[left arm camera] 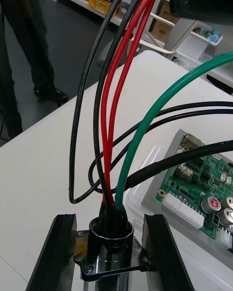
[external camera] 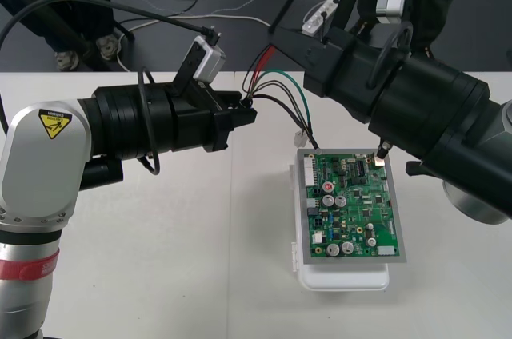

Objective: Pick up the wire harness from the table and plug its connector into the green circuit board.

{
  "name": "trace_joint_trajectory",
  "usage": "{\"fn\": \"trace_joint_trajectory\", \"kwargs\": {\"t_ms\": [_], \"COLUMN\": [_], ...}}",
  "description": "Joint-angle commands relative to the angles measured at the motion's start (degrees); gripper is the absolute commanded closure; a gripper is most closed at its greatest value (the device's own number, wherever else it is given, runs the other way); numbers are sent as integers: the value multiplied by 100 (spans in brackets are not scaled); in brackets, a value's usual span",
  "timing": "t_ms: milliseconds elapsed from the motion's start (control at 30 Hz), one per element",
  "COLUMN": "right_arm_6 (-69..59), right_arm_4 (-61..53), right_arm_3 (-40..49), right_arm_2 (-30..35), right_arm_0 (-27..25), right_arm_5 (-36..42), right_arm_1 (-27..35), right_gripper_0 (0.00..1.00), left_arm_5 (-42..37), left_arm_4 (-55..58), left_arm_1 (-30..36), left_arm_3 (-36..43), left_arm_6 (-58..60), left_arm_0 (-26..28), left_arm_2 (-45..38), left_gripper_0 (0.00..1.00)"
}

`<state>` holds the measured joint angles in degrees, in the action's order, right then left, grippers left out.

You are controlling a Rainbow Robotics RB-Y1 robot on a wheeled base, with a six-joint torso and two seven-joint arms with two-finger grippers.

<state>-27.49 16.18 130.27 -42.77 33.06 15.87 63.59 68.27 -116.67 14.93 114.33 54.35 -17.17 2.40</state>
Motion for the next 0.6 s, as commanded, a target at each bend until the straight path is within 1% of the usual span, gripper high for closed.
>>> {"fn": "trace_joint_trajectory", "kwargs": {"t_ms": [33,600], "right_arm_6": [279,279], "right_arm_4": [290,571], "right_arm_3": [121,77], "right_arm_2": [-65,-56], "right_arm_0": [209,209], "right_arm_5": [30,-23], "right_arm_1": [136,119], "right_gripper_0": [100,100], "left_arm_5": [-297,-297], "left_arm_4": [39,31], "left_arm_1": [124,124], "left_arm_3": [63,63], "left_arm_6": [-91,-126], "left_arm_0": [3,20], "left_arm_2": [103,111], "left_gripper_0": [78,78]}}
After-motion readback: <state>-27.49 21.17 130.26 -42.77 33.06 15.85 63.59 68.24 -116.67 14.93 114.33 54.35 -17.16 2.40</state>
